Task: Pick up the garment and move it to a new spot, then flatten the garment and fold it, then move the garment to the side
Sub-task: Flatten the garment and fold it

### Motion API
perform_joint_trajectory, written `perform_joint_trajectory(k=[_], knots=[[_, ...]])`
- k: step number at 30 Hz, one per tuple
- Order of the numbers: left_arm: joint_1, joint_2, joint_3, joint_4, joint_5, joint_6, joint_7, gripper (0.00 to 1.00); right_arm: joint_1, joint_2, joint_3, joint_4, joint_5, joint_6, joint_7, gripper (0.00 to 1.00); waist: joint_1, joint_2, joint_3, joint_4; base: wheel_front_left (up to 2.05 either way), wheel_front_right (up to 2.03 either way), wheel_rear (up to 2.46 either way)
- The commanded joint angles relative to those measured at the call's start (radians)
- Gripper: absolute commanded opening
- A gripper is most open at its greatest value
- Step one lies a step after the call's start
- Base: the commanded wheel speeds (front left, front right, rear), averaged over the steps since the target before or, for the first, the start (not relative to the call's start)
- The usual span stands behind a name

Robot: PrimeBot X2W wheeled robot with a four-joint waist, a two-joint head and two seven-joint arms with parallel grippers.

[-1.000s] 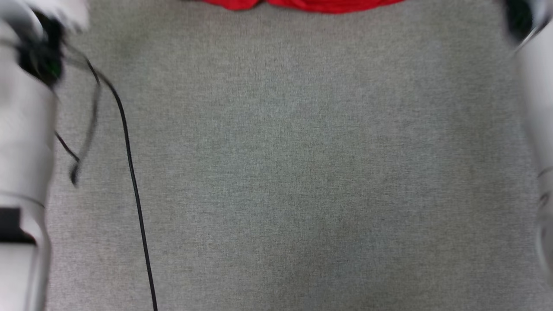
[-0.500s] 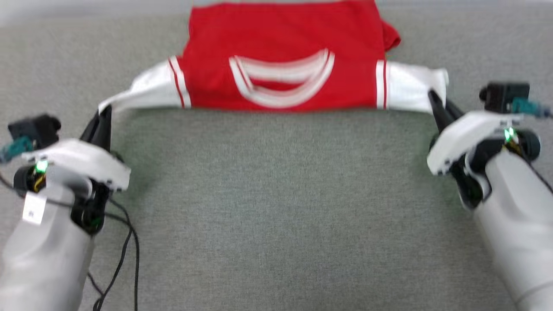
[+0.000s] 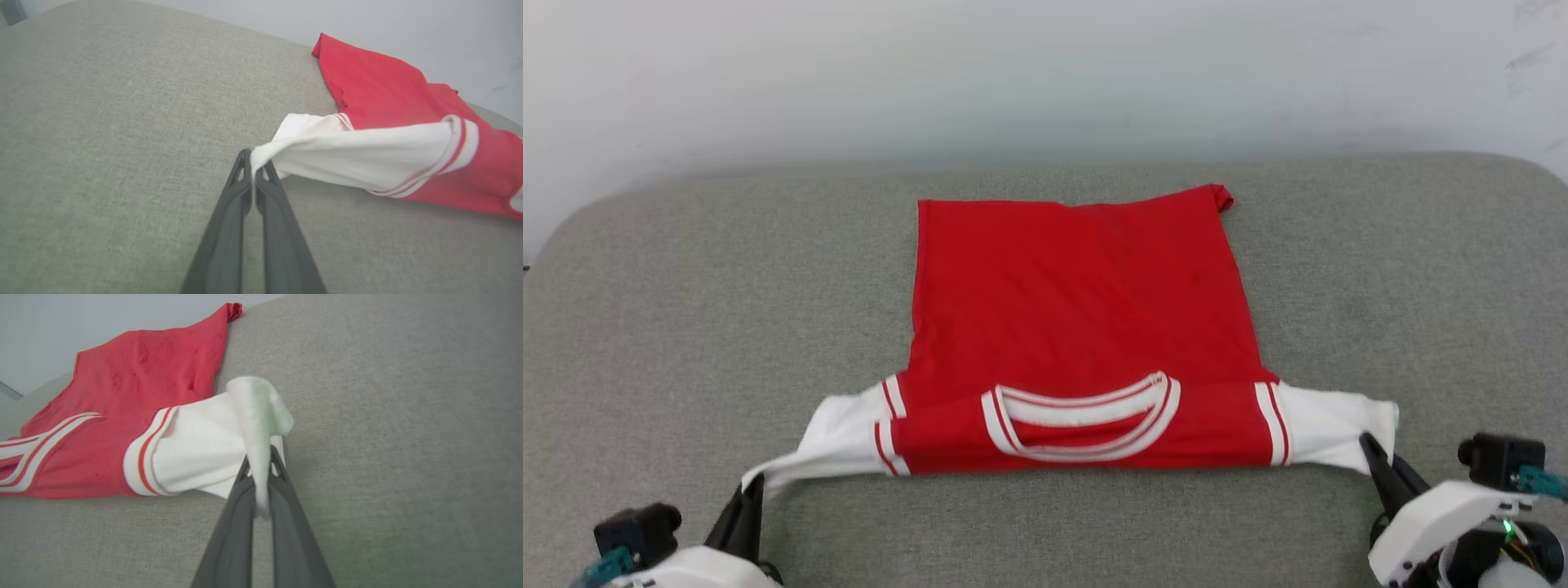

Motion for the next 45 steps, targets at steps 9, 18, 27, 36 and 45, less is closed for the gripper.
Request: perform_joint_trajectory(k=[9,18,27,36,45], knots=[[0.228,-0.001,-0.007,-0.102,0.000,0.061,0.006,0.00,0.317,0.071,-0.173,-0.201,-0.076,-0.002,0.073,0.00,0.0004,0.0000,-0.082,0.019,0.00,0.00,0.00],[0.299,-0.017,-0.018,-0.148,0.030,0.078,0.001,0.00,0.486,0.191,-0.293,-0.335,-0.182,-0.002,0.156,0.43,0.0004,0.0000,-0.088,0.043,0.00,0.00,0.00],[0.236,-0.063,-0.011,-0.185,0.110,0.059,-0.005,0.00,0.409,0.206,-0.314,-0.371,-0.188,-0.001,0.118,1.00,0.0004,0.0000,-0.076,0.093,0.00,0.00,0.00],[0.153,-0.114,0.020,-0.252,0.199,0.021,-0.004,0.00,0.107,0.122,-0.418,-0.228,-0.229,-0.001,0.167,1.00,0.0004,0.0000,0.010,0.173,0.00,0.00,0.00],[0.035,-0.190,0.025,-0.303,0.271,-0.029,-0.005,0.00,-0.292,0.028,-0.460,0.027,-0.288,-0.001,0.395,1.00,0.0004,0.0000,0.162,0.269,0.00,0.00,0.00]])
